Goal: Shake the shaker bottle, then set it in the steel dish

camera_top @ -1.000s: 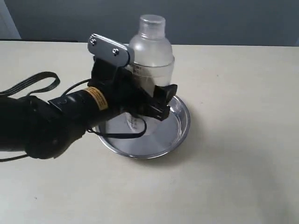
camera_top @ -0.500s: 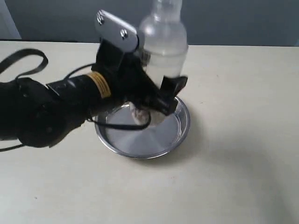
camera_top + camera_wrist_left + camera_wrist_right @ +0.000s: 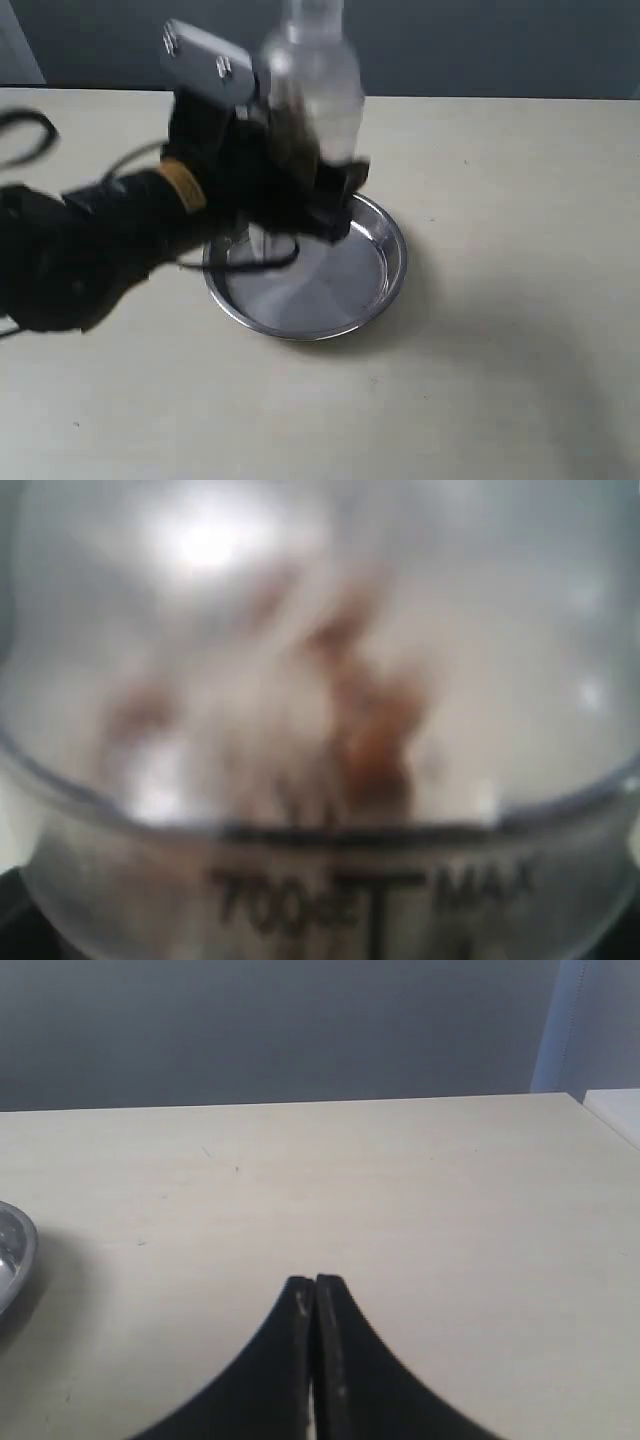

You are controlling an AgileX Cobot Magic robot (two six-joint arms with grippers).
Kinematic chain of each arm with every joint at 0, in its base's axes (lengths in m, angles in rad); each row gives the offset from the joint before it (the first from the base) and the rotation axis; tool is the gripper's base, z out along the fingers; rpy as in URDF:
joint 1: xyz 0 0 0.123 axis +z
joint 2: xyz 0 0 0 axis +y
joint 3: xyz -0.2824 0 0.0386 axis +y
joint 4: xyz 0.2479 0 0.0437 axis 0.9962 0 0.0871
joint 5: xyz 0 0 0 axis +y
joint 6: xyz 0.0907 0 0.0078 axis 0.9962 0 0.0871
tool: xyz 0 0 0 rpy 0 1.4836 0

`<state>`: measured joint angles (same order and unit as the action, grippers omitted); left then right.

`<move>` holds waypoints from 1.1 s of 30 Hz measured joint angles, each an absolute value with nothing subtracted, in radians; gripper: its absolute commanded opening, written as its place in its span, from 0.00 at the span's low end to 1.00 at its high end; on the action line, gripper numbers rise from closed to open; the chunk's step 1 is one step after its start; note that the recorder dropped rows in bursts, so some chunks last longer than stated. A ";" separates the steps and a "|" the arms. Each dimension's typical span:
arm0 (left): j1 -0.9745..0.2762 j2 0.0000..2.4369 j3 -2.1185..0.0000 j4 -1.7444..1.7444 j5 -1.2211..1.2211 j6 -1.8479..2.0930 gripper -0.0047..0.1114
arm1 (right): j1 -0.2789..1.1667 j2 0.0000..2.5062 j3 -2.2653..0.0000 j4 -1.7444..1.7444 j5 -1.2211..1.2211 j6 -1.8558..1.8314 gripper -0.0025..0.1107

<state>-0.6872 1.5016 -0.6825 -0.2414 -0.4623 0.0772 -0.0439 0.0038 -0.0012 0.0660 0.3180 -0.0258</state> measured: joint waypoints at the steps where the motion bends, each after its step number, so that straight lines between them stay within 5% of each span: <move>1: -0.690 1.518 -0.658 -0.226 -0.470 0.048 0.04 | -0.044 0.004 -0.001 0.066 0.318 -0.026 0.02; 9: -0.701 1.453 -0.692 -0.079 -0.796 -0.011 0.04 | -0.044 0.004 -0.001 0.066 0.318 -0.026 0.02; 21: -0.701 1.474 -0.694 -0.108 -0.715 0.040 0.04 | -0.044 0.004 -0.001 0.066 0.318 -0.026 0.02; 33: -0.701 1.679 -0.694 -0.232 -0.891 0.088 0.04 | -0.044 0.004 -0.001 0.066 0.318 -0.026 0.02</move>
